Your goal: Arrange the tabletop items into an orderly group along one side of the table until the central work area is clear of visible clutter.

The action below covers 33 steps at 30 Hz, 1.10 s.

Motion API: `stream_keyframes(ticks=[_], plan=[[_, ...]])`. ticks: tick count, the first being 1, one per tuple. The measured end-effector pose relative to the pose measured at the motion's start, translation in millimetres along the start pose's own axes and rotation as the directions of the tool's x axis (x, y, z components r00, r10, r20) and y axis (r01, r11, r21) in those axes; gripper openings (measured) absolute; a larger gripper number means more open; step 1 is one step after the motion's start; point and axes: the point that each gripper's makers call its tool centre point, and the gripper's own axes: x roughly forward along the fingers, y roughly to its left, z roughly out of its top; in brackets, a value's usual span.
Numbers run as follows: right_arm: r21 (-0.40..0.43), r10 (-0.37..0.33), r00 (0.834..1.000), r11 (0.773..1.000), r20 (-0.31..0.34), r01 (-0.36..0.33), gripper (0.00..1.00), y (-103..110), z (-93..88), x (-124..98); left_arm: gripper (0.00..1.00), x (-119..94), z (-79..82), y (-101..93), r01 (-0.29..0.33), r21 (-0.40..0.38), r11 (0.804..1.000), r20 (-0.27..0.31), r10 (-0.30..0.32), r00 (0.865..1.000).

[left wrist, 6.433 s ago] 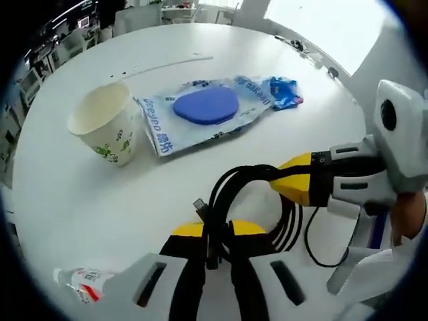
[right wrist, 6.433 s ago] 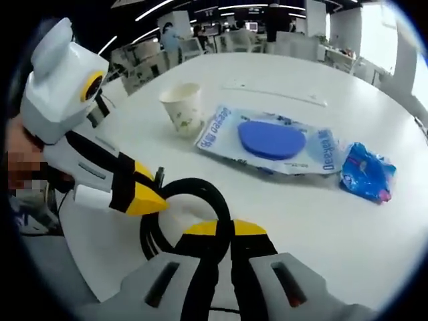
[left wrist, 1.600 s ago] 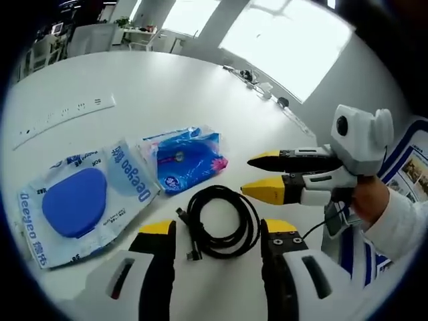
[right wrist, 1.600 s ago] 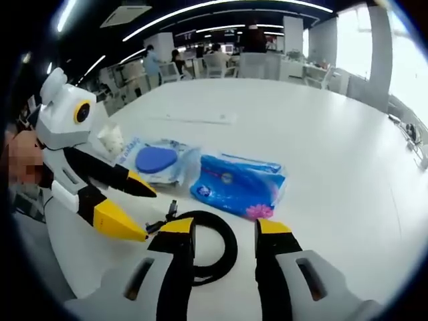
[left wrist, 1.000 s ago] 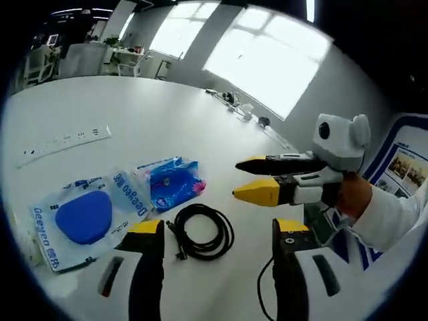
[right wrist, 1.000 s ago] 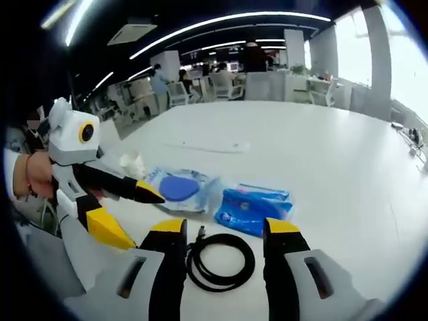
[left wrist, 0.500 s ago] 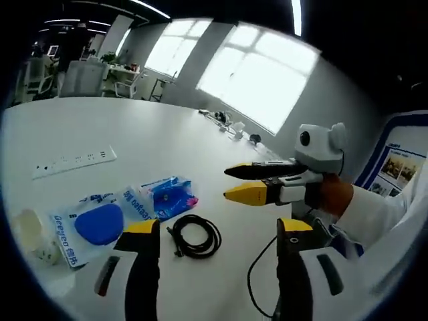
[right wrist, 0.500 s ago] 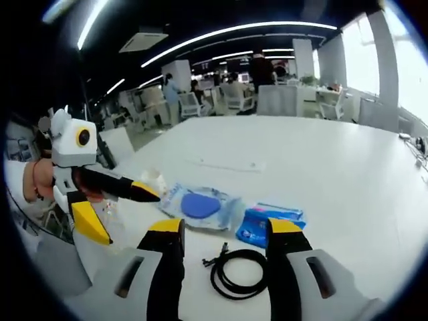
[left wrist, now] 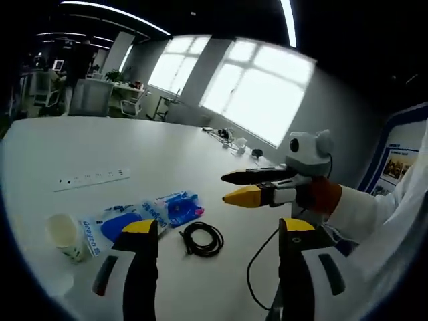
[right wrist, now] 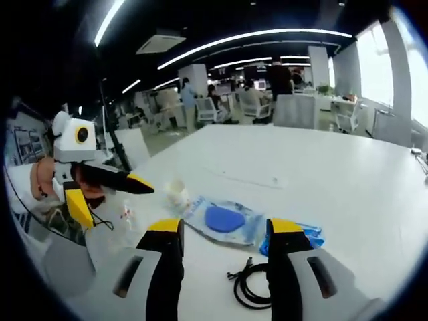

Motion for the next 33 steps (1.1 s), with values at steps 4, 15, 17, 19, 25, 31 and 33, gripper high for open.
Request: stream_keyframes(ticks=[4, 15, 17, 19, 25, 31, 33], plan=[[-0.005, 0.035, 0.999, 0.999, 0.003, -0.035, 0.47, 14.3, 5.5, 5.8, 0.76, -20.5, 2.6, 3.5, -0.026, -0.002, 1.000, 0.022, 0.026, 0.999], [-0.037, 0.132, 0.991, 0.991, -0.006, -0.132, 0.46, 56.7, 19.2, 21.2, 0.76, -81.9, 0.9, 16.3, -0.109, -0.025, 0.994, 0.073, 0.111, 0.991], [-0.051, 0.161, 0.987, 0.985, -0.010, -0.162, 0.46, 67.6, 21.8, 24.4, 0.77, -93.7, 0.0, 17.8, -0.128, -0.031, 0.991, 0.083, 0.130, 0.988], [-0.054, 0.187, 0.982, 0.981, -0.016, -0.187, 0.45, 77.6, 24.4, 28.9, 0.77, -105.1, -1.8, 19.2, -0.141, -0.042, 0.989, 0.095, 0.144, 0.985], [-0.052, 0.270, 0.963, 0.961, -0.029, -0.271, 0.45, 104.2, 29.3, 40.3, 0.77, -140.8, -13.5, 26.0, -0.192, -0.070, 0.979, 0.114, 0.199, 0.973], [-0.077, 0.337, 0.939, 0.937, -0.073, -0.342, 0.45, 135.1, 29.2, 58.4, 0.77, -176.2, -25.2, 35.4, -0.250, -0.107, 0.962, 0.135, 0.263, 0.955], [-0.090, 0.360, 0.929, 0.926, -0.084, -0.367, 0.45, 147.6, 30.7, 63.8, 0.77, -186.9, -28.1, 36.7, -0.261, -0.119, 0.958, 0.146, 0.277, 0.950]])
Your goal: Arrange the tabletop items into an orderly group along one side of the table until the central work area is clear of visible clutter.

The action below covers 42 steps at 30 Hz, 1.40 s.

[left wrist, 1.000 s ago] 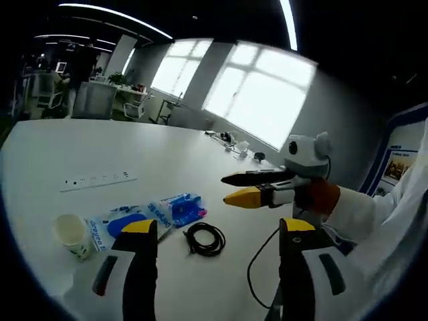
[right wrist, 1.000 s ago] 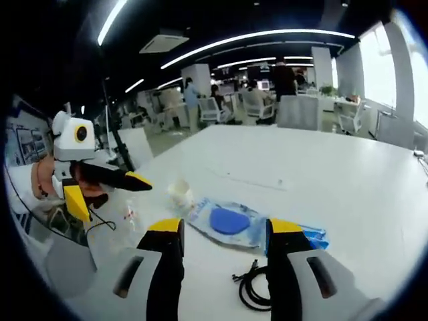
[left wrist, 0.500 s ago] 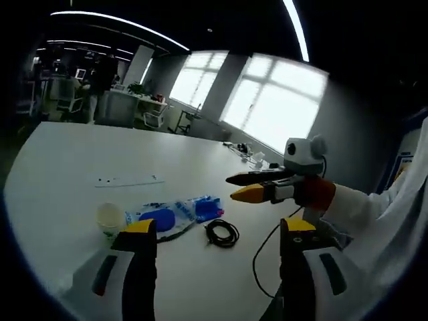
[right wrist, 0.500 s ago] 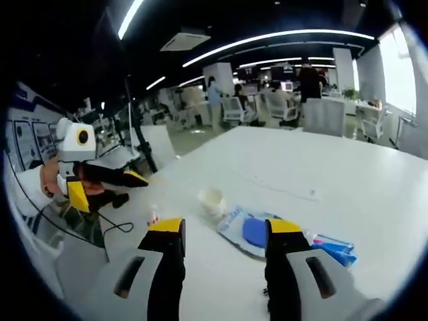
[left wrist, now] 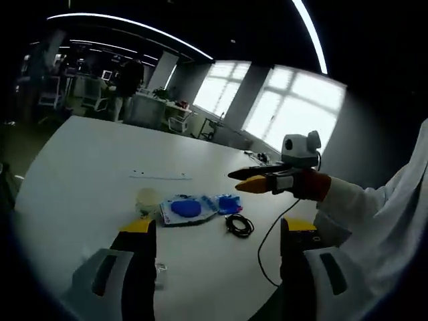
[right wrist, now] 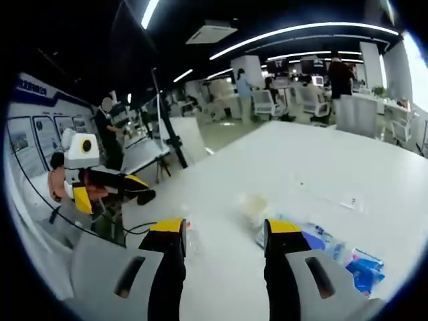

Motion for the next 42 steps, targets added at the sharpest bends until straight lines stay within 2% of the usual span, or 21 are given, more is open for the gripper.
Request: stream_keyframes(ticks=[6, 11, 19, 26, 32, 34, 35, 36, 38, 40, 42], plan=[[-0.048, 0.069, 0.997, 0.996, -0.040, -0.071, 0.44, 25.8, 7.5, 30.2, 0.78, -25.8, -1.9, 13.3, -0.043, -0.026, 0.999, 0.027, 0.044, 0.999], [-0.086, 0.128, 0.986, 0.987, -0.104, -0.137, 0.42, 46.8, 7.2, 57.6, 0.78, -46.6, -4.5, 26.5, -0.075, -0.051, 0.996, 0.052, 0.078, 0.996], [-0.128, 0.211, 0.956, 0.962, -0.206, -0.240, 0.40, 73.9, 7.3, 104.5, 0.78, -69.1, -14.3, 41.0, -0.107, -0.085, 0.991, 0.071, 0.113, 0.991], [-0.185, 0.260, 0.906, 0.924, -0.334, -0.334, 0.39, 97.8, 1.3, 149.3, 0.78, -83.6, -21.8, 53.7, -0.116, -0.119, 0.986, 0.090, 0.127, 0.988], [-0.173, 0.289, 0.862, 0.905, -0.416, -0.388, 0.39, 112.3, -12.7, 180.3, 0.79, -93.0, -26.6, 65.3, -0.125, -0.146, 0.981, 0.106, 0.141, 0.984], [-0.173, 0.292, 0.843, 0.898, -0.451, -0.404, 0.39, 115.9, -19.7, 191.2, 0.79, -95.4, -27.7, 68.8, -0.127, -0.153, 0.980, 0.112, 0.145, 0.983], [-0.175, 0.296, 0.828, 0.891, -0.477, -0.419, 0.38, 118.5, -24.6, 197.5, 0.79, -96.8, -28.9, 71.9, -0.127, -0.161, 0.979, 0.118, 0.147, 0.982], [-0.175, 0.297, 0.821, 0.888, -0.487, -0.425, 0.38, 120.1, -27.0, 202.0, 0.79, -97.7, -29.8, 73.7, -0.128, -0.164, 0.978, 0.119, 0.149, 0.982], [-0.189, 0.291, 0.794, 0.874, -0.534, -0.448, 0.38, 121.3, -36.6, 214.8, 0.79, -99.7, -32.3, 78.9, -0.134, -0.171, 0.976, 0.122, 0.156, 0.980], [-0.190, 0.293, 0.779, 0.867, -0.554, -0.461, 0.38, 124.0, -40.7, 224.6, 0.79, -101.1, -33.7, 81.5, -0.134, -0.174, 0.976, 0.124, 0.157, 0.980], [-0.190, 0.291, 0.753, 0.857, -0.591, -0.480, 0.37, 125.2, -48.0, 234.4, 0.79, -102.8, -34.2, 84.9, -0.132, -0.184, 0.974, 0.132, 0.158, 0.979]])
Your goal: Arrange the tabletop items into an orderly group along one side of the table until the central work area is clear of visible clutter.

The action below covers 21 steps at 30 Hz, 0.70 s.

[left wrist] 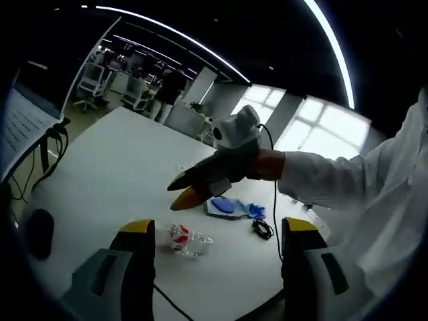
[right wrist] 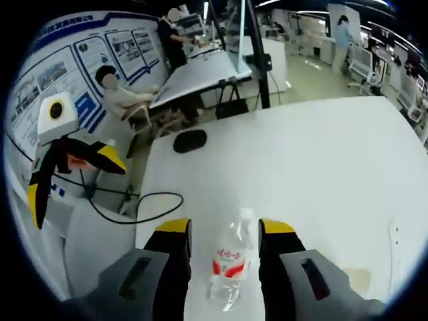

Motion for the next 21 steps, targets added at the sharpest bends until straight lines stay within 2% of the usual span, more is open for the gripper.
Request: stream_keyframes(ticks=[2, 9, 14, 16, 18, 21], plan=[[-0.017, 0.016, 0.999, 1.000, -0.034, -0.017, 0.36, -3.1, -1.5, 12.2, 0.79, 0.0, -0.9, 2.3, 0.004, -0.004, 1.000, 0.005, -0.004, 1.000], [0.013, 0.052, 0.992, 0.999, -0.111, -0.050, 0.36, -14.8, -14.1, 44.9, 0.79, 4.3, -8.0, 9.9, 0.016, -0.035, 0.999, 0.015, -0.016, 1.000], [0.046, 0.060, 0.988, 0.997, -0.139, -0.054, 0.33, -24.2, -17.7, 59.4, 0.79, 7.9, -13.1, 16.2, 0.020, -0.055, 0.998, 0.020, -0.019, 1.000], [0.065, 0.072, 0.981, 0.996, -0.178, -0.062, 0.33, -26.3, -25.0, 65.6, 0.79, 9.5, -14.7, 20.1, 0.019, -0.063, 0.998, 0.022, -0.018, 1.000], [0.050, 0.051, 0.978, 0.998, -0.203, -0.042, 0.33, -29.9, -28.7, 70.9, 0.79, 10.4, -14.3, 22.2, 0.021, -0.072, 0.997, 0.030, -0.018, 0.999], [0.066, 0.061, 0.974, 0.997, -0.218, -0.047, 0.32, -28.0, -30.2, 75.6, 0.78, 11.2, -16.3, 25.3, 0.018, -0.074, 0.997, 0.030, -0.016, 0.999]])
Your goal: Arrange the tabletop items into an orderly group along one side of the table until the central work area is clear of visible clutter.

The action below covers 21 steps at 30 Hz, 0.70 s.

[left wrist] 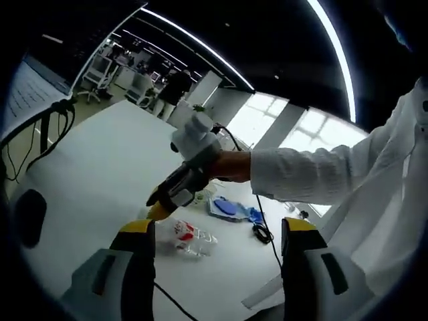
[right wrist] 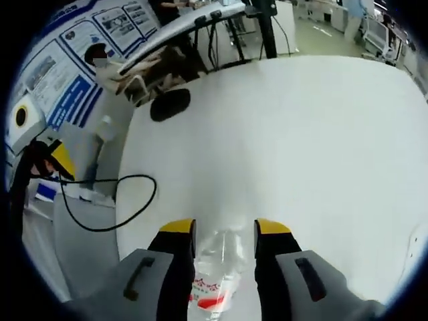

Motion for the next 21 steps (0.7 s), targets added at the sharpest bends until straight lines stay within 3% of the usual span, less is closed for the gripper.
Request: stream_keyframes(ticks=[5, 15, 17, 20, 21], plan=[[0.062, 0.011, 0.998, 0.998, -0.059, -0.008, 0.32, 0.2, -7.5, 11.5, 0.78, -0.8, -0.9, 4.1, -0.002, -0.014, 1.000, 0.010, 0.002, 1.000], [0.070, -0.027, 0.993, 0.997, -0.118, 0.035, 0.23, -2.4, -12.6, 26.0, 0.78, -1.5, -5.8, 8.9, -0.008, -0.035, 0.999, 0.021, 0.009, 1.000], [0.125, -0.035, 0.990, 0.991, -0.136, 0.053, 0.22, -3.8, -12.8, 26.9, 0.78, -2.4, -5.4, 8.5, -0.006, -0.039, 0.999, 0.029, 0.007, 1.000], [0.092, -0.043, 0.992, 0.994, -0.115, 0.054, 0.21, -5.9, -9.0, 27.4, 0.78, -3.1, -6.8, 10.2, -0.008, -0.041, 0.999, 0.029, 0.010, 1.000], [0.121, -0.043, 0.992, 0.991, -0.121, 0.057, 0.21, -3.9, -10.0, 26.3, 0.78, -3.1, -7.3, 11.0, -0.010, -0.045, 0.999, 0.028, 0.011, 1.000]])
